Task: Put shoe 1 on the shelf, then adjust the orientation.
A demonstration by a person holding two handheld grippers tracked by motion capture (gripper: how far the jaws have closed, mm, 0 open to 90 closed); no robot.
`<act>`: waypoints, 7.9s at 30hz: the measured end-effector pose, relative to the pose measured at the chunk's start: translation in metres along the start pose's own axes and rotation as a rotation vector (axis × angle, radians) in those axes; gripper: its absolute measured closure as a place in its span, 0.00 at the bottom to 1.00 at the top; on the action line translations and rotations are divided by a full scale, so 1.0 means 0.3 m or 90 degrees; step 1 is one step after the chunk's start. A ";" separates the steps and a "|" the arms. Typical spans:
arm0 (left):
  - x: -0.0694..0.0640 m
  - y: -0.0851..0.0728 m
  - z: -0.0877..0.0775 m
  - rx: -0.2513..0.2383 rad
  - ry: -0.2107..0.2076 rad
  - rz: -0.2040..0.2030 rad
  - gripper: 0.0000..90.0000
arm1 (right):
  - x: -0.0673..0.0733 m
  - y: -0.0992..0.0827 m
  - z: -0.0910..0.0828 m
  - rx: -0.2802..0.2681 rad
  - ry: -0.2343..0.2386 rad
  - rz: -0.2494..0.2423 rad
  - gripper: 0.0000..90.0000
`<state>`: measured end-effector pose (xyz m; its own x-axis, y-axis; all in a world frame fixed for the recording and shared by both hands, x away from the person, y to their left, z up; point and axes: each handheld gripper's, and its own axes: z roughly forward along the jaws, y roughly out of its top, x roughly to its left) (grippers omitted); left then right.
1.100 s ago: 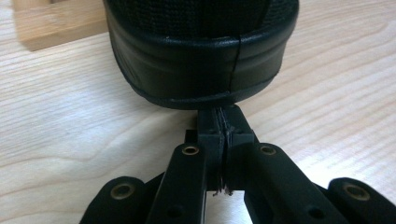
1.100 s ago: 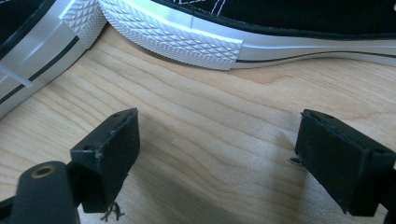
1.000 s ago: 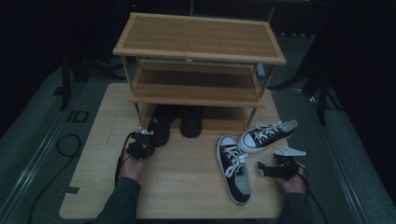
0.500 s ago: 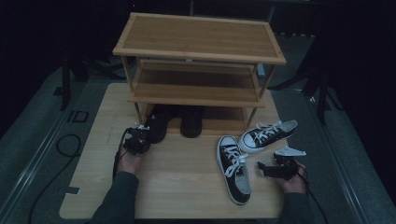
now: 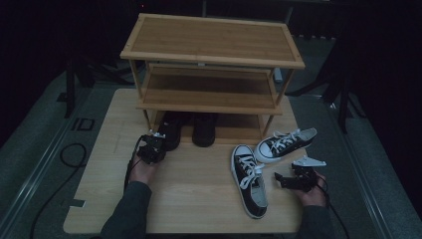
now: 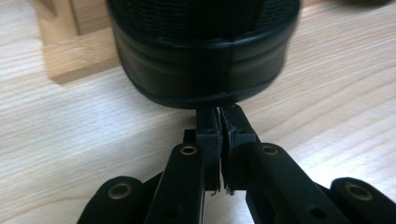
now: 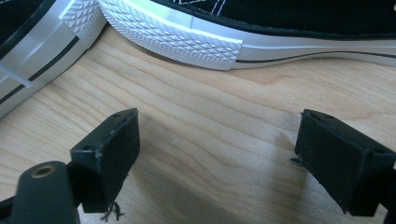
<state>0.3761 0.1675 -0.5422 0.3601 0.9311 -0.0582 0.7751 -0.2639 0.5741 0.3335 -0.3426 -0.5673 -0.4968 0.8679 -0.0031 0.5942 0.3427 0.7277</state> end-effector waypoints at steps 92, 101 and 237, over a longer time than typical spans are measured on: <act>0.027 -0.042 0.026 -0.077 -0.067 0.044 0.68 | 0.005 0.002 0.002 -0.001 -0.010 0.010 0.16; 0.047 -0.062 0.031 -0.112 -0.075 0.028 0.69 | 0.004 0.014 0.001 0.024 0.022 -0.016 0.12; 0.030 -0.076 0.050 -0.139 0.021 0.029 0.40 | 0.194 0.285 -0.142 0.062 0.223 -0.308 0.78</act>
<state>0.3695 0.1781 -0.5680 0.3723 0.9281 -0.0033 0.6265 -0.2487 0.7387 0.3285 -0.2781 -0.4759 -0.8937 0.4414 -0.0800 0.2961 0.7145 0.6339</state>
